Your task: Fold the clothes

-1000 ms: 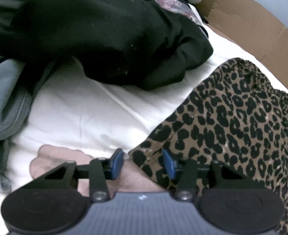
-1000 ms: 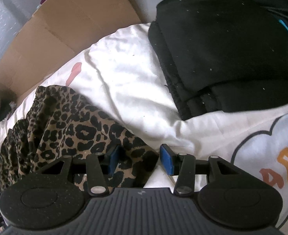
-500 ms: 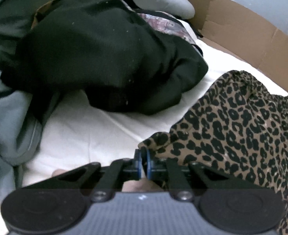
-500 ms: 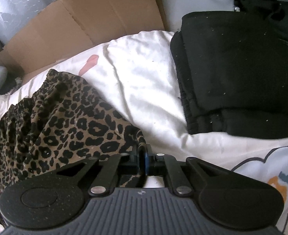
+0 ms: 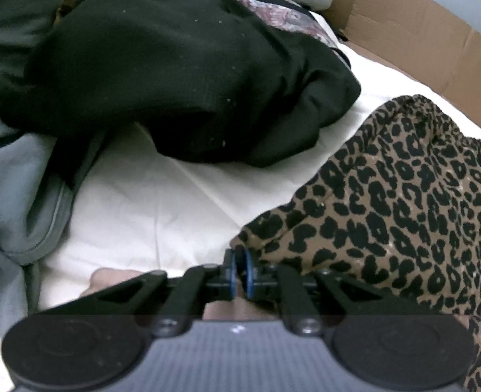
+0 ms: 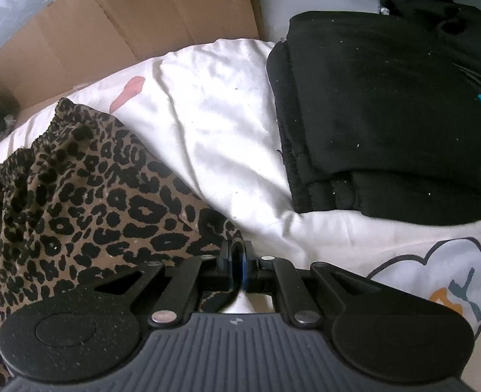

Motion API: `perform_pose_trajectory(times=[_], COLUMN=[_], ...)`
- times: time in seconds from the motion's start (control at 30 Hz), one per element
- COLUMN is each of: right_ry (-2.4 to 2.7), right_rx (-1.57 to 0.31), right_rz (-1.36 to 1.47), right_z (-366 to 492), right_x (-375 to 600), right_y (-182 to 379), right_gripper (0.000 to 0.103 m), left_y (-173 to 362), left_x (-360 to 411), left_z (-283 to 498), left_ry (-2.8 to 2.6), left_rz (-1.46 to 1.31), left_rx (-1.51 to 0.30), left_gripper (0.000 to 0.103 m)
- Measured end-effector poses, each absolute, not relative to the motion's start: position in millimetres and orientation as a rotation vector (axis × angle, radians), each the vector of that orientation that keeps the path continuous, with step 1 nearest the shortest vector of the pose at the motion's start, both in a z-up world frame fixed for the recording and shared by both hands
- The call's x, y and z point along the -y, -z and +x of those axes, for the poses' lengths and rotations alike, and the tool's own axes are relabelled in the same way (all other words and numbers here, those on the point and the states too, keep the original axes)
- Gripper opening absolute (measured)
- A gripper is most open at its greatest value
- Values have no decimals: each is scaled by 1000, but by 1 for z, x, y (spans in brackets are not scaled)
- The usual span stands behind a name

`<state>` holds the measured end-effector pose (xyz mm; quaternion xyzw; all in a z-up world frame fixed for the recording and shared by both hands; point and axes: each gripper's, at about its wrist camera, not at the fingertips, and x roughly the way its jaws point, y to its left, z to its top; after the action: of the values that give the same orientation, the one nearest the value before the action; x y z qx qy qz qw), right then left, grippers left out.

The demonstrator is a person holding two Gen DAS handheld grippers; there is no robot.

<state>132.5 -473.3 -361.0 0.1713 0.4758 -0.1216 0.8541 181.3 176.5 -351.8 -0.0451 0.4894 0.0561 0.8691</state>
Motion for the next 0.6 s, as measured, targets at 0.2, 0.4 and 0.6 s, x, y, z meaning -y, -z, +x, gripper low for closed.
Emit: perform_pose_trajectory(times=[0.2,0.4,0.6], right_ry=[324,350,288], right_rx=[-946,-831,-772], right_rz=[310,256,258], right_z=[128,127,138], right_x=[471,466,449], right_y=[340,311,300], right_gripper=[19,19,19], left_y=[321,305,295], left_x=[-180,-163,-130], left_z=[181,195,212], left_ry=[-161,-129,-35], left_rz=[-85,-42,-18], left_rx=[-953,-940,-922], left_gripper=[17,18,19])
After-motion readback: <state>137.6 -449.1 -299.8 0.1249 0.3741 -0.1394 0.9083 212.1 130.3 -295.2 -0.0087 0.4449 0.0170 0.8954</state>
